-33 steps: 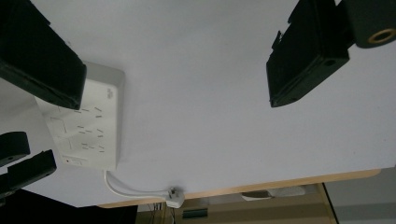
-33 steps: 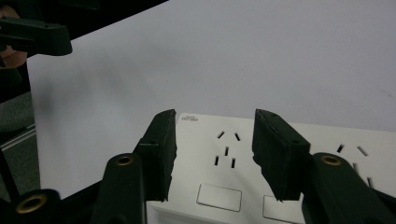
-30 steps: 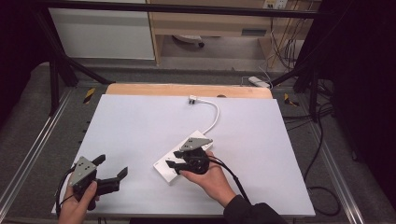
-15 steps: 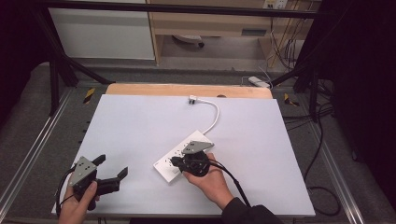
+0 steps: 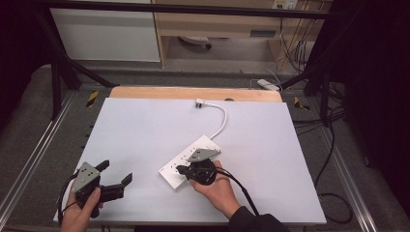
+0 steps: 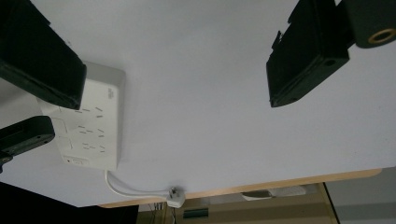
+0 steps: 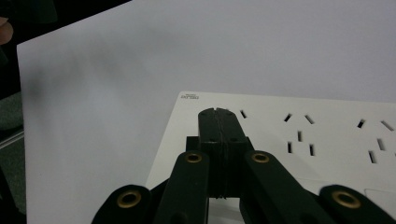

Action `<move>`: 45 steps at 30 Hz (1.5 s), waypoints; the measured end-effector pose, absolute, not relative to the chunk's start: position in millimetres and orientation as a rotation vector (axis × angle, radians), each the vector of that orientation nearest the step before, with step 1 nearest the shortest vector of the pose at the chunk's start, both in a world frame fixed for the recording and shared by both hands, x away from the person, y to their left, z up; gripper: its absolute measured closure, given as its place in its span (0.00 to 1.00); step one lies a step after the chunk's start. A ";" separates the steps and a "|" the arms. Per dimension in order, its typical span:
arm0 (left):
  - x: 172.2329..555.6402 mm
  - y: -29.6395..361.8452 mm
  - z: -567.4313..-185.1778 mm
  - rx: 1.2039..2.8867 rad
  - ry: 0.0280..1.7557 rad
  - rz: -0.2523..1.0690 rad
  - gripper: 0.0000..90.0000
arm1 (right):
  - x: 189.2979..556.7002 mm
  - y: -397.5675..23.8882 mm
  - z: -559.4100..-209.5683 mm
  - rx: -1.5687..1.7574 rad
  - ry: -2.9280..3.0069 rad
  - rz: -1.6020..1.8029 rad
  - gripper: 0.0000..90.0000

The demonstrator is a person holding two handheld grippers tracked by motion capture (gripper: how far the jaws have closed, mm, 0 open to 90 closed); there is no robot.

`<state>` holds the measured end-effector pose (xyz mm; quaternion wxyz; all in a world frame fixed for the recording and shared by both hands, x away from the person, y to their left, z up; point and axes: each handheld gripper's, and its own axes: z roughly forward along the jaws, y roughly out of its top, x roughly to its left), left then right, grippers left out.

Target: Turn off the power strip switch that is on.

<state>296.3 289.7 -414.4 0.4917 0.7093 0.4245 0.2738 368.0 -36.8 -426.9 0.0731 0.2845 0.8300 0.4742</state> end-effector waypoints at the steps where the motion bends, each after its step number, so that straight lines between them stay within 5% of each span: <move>1: 296.3 289.7 -414.4 1.722 1.030 0.664 0.05 | 368.1 -36.4 -427.2 0.855 2.493 1.423 1.00; 45: 296.6 288.1 -415.4 1.742 1.021 0.663 0.05 | 357.2 -37.4 -444.6 0.882 2.494 1.418 1.00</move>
